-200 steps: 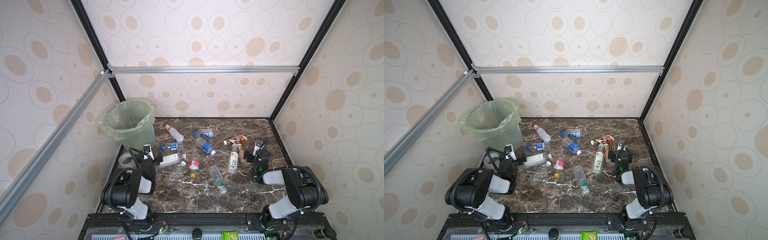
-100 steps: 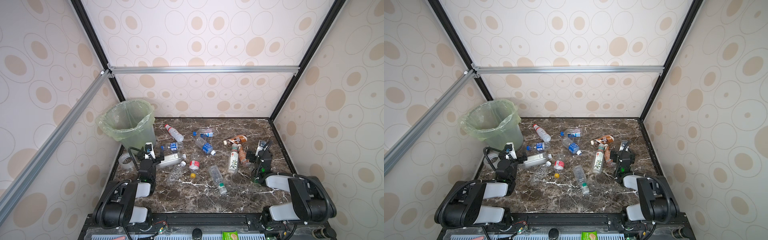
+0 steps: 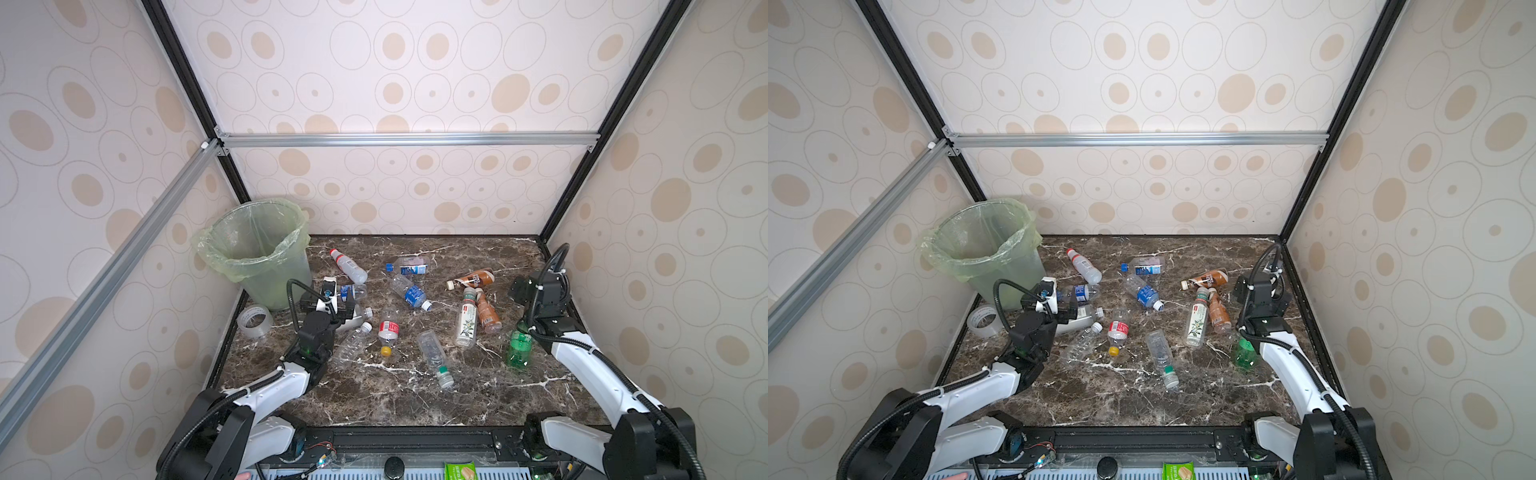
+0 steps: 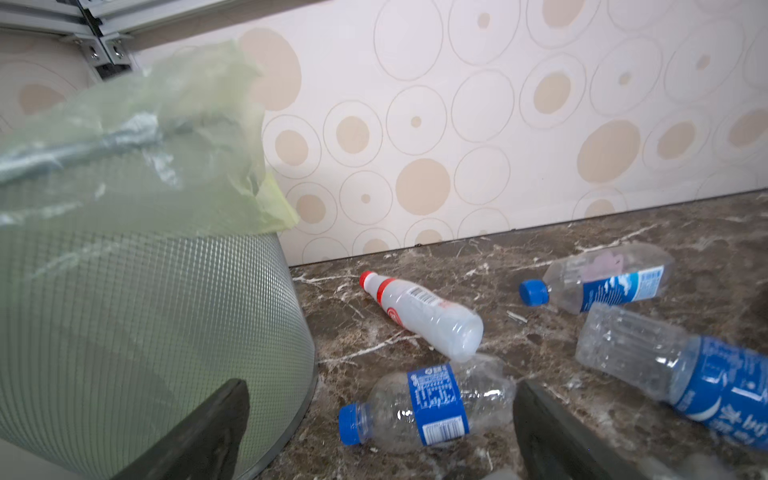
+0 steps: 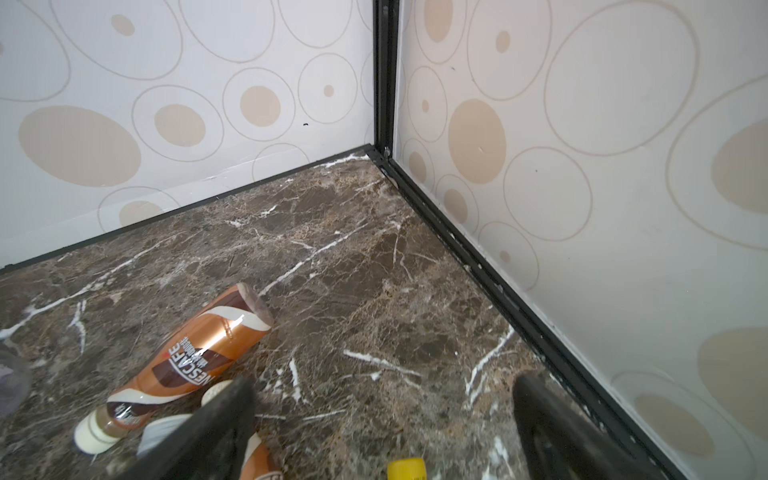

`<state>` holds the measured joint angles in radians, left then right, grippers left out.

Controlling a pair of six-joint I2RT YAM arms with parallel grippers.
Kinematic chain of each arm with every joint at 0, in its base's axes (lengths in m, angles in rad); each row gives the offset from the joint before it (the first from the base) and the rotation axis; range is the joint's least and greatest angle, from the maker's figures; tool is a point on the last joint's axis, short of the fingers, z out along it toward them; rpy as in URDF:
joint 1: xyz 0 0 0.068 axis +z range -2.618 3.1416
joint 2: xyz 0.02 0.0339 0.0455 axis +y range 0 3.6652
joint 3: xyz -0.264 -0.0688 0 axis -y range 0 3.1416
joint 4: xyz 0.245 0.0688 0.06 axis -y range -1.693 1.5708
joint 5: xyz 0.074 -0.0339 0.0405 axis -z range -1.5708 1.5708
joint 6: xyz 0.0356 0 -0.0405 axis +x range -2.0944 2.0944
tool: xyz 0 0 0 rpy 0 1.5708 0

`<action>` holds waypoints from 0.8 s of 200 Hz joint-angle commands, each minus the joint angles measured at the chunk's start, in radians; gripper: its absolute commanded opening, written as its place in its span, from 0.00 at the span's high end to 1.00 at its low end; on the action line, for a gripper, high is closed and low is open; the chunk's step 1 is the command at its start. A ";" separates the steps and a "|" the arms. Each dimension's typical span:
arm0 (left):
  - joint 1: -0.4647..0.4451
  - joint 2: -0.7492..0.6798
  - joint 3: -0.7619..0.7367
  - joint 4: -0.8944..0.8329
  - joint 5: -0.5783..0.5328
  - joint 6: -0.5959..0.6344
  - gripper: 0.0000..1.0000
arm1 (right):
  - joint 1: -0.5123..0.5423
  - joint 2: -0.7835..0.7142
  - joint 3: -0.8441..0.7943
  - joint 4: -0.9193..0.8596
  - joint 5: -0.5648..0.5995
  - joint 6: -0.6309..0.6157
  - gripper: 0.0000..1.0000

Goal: Throw the plastic bottles in the bin
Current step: 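Grasp the green yellow-capped bottle with the right gripper while the left arm advances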

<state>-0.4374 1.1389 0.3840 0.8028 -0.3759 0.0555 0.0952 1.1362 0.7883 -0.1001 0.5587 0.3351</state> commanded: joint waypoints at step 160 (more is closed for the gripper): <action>-0.489 0.238 0.455 -0.321 0.021 -0.139 0.01 | -0.031 -0.138 -0.178 -0.594 -0.367 0.288 0.01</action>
<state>-0.9081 1.3632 0.8078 0.4843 -0.3168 -0.0769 0.0788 0.9466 0.6262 -0.7185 0.2325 0.5983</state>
